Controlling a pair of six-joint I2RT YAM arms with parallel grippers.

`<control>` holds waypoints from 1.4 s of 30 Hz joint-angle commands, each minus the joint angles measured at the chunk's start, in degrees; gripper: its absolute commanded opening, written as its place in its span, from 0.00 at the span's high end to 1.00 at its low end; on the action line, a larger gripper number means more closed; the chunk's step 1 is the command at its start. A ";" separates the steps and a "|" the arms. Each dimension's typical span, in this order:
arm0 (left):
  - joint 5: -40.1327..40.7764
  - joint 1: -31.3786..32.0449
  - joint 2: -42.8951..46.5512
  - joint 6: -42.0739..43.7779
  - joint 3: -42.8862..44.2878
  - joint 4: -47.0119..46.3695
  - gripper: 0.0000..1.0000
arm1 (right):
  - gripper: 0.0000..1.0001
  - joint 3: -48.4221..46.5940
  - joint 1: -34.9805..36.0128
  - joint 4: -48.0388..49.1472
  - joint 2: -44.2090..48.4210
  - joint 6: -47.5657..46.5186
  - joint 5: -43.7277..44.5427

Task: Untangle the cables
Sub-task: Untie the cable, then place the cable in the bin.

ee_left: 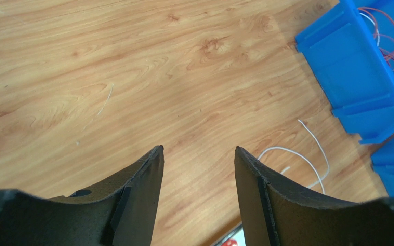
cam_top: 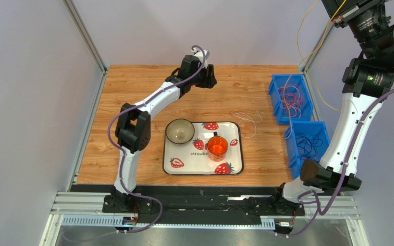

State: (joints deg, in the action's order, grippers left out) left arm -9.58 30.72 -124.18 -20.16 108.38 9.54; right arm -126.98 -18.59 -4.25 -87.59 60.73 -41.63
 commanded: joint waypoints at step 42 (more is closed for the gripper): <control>10.99 -3.65 89.28 3.55 -54.59 37.13 0.38 | 1.00 -22.44 -10.42 16.38 -23.24 5.28 6.20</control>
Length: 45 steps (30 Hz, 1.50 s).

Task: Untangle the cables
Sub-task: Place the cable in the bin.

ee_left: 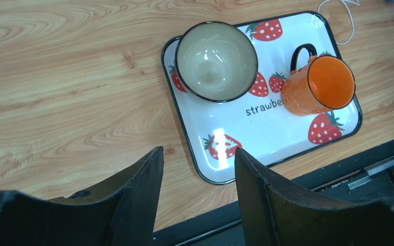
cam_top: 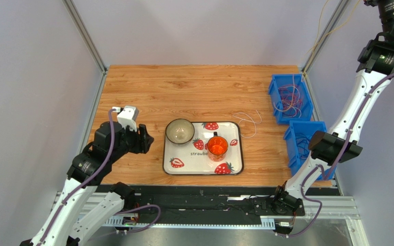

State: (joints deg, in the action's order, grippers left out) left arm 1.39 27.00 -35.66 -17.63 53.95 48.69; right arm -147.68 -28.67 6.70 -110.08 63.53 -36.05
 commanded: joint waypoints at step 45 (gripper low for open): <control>1.16 0.07 4.02 0.49 -0.96 -2.54 0.40 | 1.00 29.17 1.94 18.17 1.00 -10.26 -3.67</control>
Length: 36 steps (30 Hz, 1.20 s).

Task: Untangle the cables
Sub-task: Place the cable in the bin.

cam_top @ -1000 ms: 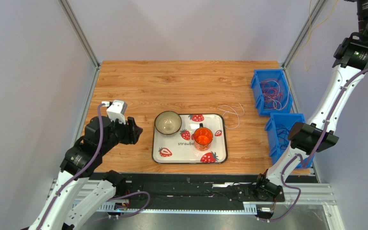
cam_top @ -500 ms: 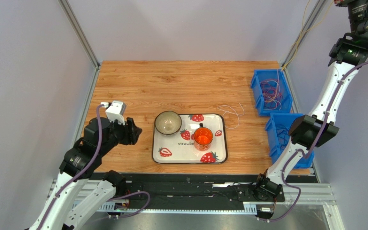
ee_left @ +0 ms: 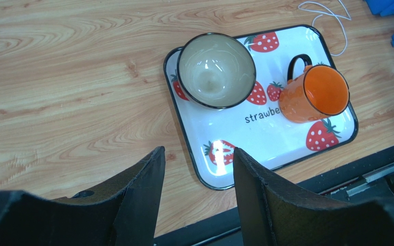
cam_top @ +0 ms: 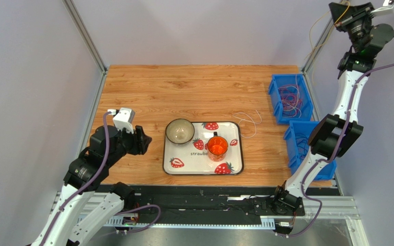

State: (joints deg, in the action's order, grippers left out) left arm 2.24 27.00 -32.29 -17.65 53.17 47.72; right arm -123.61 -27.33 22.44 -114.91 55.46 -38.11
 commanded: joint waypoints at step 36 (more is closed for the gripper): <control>-0.75 0.07 4.61 0.69 -0.61 -2.02 0.40 | 1.00 36.43 1.67 -12.74 16.74 -17.05 4.35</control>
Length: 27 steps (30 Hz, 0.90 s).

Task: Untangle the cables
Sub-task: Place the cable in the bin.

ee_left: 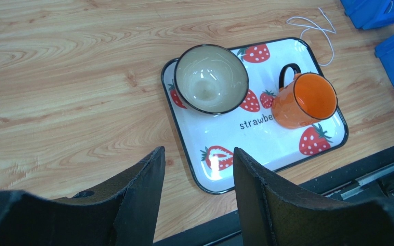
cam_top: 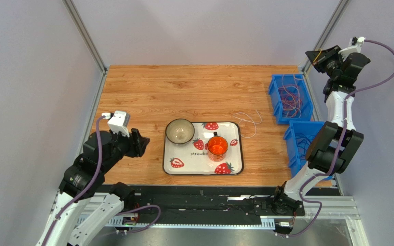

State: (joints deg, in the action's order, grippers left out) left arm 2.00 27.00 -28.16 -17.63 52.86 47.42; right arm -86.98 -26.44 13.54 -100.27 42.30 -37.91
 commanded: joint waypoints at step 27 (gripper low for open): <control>-0.51 0.07 1.09 0.75 -0.39 -1.80 0.41 | 1.00 -8.81 7.36 -36.48 -6.42 -25.34 28.41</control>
State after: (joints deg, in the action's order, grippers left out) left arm 1.74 27.00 -27.38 -17.63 52.80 47.31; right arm -90.41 -19.90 -20.05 -104.22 20.86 -13.80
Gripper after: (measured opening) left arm 0.595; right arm 0.011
